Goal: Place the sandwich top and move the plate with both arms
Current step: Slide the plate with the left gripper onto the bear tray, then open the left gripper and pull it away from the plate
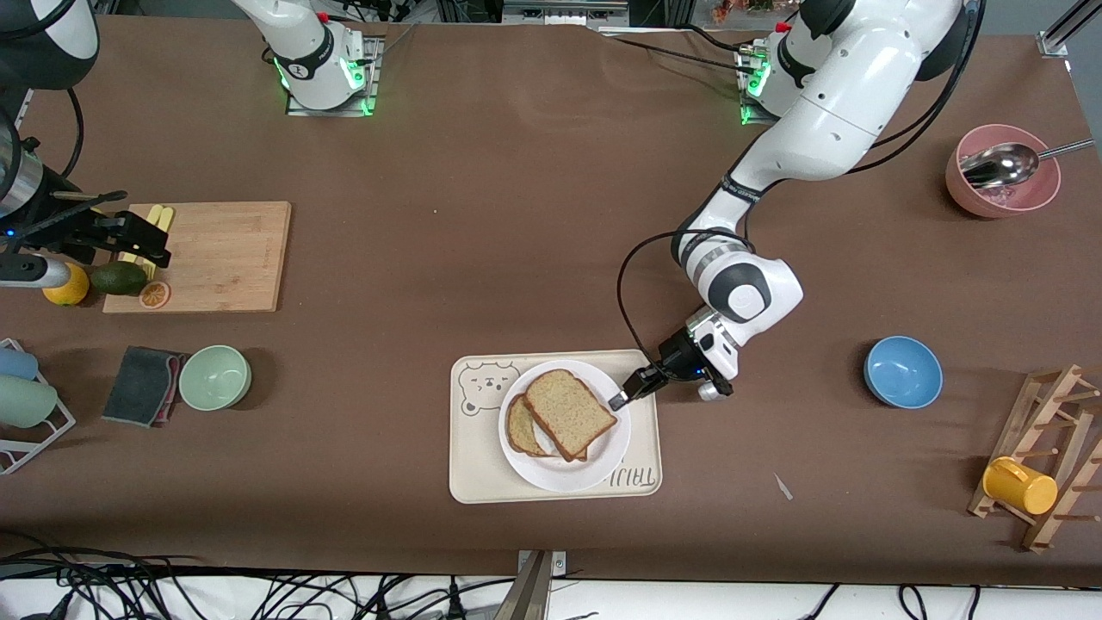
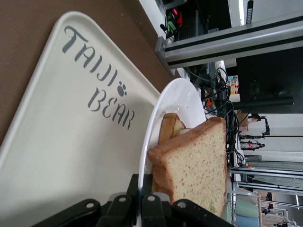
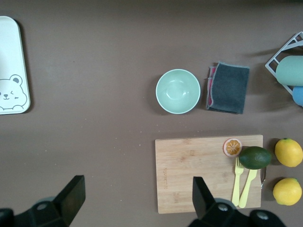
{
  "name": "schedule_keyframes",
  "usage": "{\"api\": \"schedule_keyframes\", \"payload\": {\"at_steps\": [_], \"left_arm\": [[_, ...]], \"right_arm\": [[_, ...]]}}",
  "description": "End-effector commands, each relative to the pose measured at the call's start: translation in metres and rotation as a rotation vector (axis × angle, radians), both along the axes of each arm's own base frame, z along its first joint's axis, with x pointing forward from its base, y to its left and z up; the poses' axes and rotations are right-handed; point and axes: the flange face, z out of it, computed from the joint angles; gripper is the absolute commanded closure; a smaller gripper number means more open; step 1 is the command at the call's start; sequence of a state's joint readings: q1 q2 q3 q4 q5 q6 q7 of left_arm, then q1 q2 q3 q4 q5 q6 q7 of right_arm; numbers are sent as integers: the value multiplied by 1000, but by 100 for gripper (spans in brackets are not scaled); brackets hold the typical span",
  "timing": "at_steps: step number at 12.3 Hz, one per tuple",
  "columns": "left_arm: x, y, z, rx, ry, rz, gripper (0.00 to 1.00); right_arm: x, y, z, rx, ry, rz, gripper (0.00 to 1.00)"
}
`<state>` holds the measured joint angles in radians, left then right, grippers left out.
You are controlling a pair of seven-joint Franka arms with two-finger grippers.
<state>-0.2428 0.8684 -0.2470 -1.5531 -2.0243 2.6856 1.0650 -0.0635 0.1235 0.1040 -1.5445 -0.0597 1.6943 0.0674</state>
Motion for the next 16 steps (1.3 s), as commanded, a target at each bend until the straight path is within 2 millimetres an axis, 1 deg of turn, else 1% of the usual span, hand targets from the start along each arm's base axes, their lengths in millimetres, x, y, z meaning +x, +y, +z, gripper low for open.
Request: {"api": "schedule_keyframes", "payload": {"at_steps": [1, 2, 4, 6, 7, 8, 10, 12, 14, 15, 16], "left_arm": [[2, -16, -12, 11, 6, -23, 100], [2, -15, -15, 12, 9, -22, 100], [3, -13, -13, 11, 8, -18, 100], [8, -11, -8, 6, 0, -10, 85], [11, -8, -6, 8, -7, -5, 71], [13, -5, -6, 10, -7, -2, 63], [13, -5, -6, 10, -6, -1, 54], [16, 1, -5, 19, -12, 6, 34], [23, 12, 0, 32, -28, 12, 33], [38, 22, 12, 55, -69, 6, 33], [45, 30, 19, 54, -68, 12, 30]], "right_arm": [[0, 8, 3, -18, -8, 10, 0], [0, 7, 3, -13, -7, 4, 0], [0, 4, 3, 2, -11, -8, 0], [1, 4, 1, 28, -7, -15, 0], [1, 3, 0, 35, -1, -19, 0], [1, 1, -3, 41, 7, -28, 0], [0, -5, -5, 55, 18, -40, 0], [-2, -5, -6, 55, 34, -42, 0], [-3, -6, -7, 54, 45, -31, 0], [-4, -6, -7, 54, 48, -30, 0], [-3, -5, -6, 54, 46, -31, 0]]}}
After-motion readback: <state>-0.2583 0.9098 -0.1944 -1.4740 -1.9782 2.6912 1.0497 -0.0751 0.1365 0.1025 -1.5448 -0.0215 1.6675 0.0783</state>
